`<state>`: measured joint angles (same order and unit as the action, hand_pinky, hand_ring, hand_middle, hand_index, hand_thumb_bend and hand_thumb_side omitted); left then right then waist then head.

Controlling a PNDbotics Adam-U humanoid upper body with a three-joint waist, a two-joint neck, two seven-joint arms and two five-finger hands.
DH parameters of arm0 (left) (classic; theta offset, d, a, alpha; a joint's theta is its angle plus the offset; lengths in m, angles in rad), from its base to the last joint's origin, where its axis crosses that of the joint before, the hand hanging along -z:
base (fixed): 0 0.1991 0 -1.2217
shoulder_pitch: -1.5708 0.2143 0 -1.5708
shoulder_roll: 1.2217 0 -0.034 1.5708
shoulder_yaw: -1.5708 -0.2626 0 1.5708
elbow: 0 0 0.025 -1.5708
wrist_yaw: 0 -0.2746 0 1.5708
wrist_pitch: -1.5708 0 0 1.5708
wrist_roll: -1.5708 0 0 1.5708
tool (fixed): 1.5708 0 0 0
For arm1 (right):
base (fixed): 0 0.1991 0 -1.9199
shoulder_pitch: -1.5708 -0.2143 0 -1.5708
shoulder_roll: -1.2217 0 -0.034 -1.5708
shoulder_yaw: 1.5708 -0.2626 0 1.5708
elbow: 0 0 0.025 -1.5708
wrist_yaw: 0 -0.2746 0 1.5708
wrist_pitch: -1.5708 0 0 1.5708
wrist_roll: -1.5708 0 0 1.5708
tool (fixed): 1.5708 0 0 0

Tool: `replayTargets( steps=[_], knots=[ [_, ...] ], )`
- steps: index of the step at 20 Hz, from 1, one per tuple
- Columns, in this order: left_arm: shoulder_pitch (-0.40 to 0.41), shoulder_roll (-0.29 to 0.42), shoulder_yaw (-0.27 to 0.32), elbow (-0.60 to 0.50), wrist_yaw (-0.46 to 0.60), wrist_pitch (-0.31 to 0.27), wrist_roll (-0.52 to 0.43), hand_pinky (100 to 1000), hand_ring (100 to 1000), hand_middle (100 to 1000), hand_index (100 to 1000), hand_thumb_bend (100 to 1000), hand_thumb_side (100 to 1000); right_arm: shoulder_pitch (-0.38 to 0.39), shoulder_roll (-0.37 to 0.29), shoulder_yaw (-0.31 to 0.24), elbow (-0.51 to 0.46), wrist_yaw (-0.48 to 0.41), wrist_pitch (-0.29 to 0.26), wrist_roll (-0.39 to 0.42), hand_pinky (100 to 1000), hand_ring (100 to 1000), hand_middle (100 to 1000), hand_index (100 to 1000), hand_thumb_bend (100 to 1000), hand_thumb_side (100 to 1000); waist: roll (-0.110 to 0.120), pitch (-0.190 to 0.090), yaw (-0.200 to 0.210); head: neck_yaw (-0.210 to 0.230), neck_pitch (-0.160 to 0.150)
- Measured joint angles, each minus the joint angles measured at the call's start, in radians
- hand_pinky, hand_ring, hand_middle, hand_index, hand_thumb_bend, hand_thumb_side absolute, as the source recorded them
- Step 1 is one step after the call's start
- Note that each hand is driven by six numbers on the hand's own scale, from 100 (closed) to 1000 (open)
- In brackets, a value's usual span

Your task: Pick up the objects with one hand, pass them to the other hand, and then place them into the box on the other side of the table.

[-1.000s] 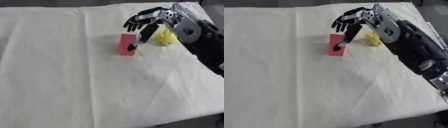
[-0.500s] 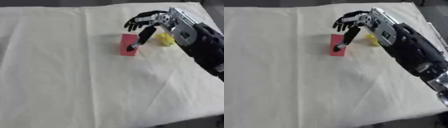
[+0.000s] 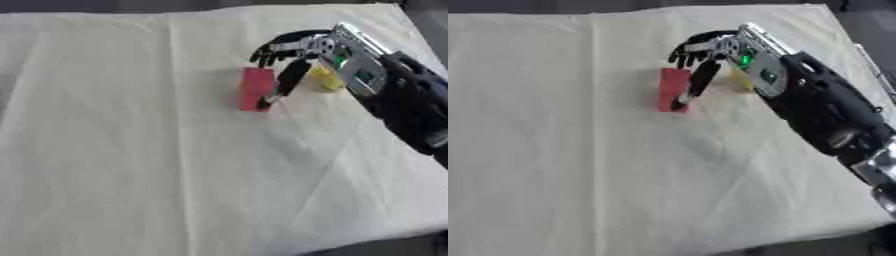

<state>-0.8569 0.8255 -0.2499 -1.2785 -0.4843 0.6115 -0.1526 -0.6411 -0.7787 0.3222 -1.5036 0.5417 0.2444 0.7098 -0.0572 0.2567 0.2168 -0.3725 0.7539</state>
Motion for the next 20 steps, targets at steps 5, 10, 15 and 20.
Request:
replayTargets(
  steps=[5,10,15,20],
  knots=[
    [0.002,0.000,0.000,-0.002,0.005,0.002,0.004,856,779,722,747,415,207,0.009,0.006,0.000,0.016,0.005,0.023,-0.019,897,811,660,807,446,161,0.001,0.009,0.008,-0.008,-0.002],
    [0.005,0.000,0.000,-0.006,0.013,0.005,0.014,854,776,719,744,401,215,0.009,0.016,-0.001,0.021,-0.013,0.075,-0.077,846,669,448,596,398,100,0.001,0.009,0.012,-0.014,-0.009],
    [0.013,0.000,0.000,-0.006,0.017,0.008,0.021,853,775,718,743,397,207,0.014,0.017,0.000,0.015,-0.092,0.144,-0.144,825,621,397,543,386,100,0.001,0.009,0.010,-0.017,-0.009],
    [0.013,0.000,0.001,-0.006,0.017,0.006,0.024,849,769,714,748,374,203,0.010,0.003,-0.019,-0.065,-0.149,0.190,-0.172,783,579,381,531,366,100,0.001,0.007,-0.001,-0.010,-0.007]
  ],
)
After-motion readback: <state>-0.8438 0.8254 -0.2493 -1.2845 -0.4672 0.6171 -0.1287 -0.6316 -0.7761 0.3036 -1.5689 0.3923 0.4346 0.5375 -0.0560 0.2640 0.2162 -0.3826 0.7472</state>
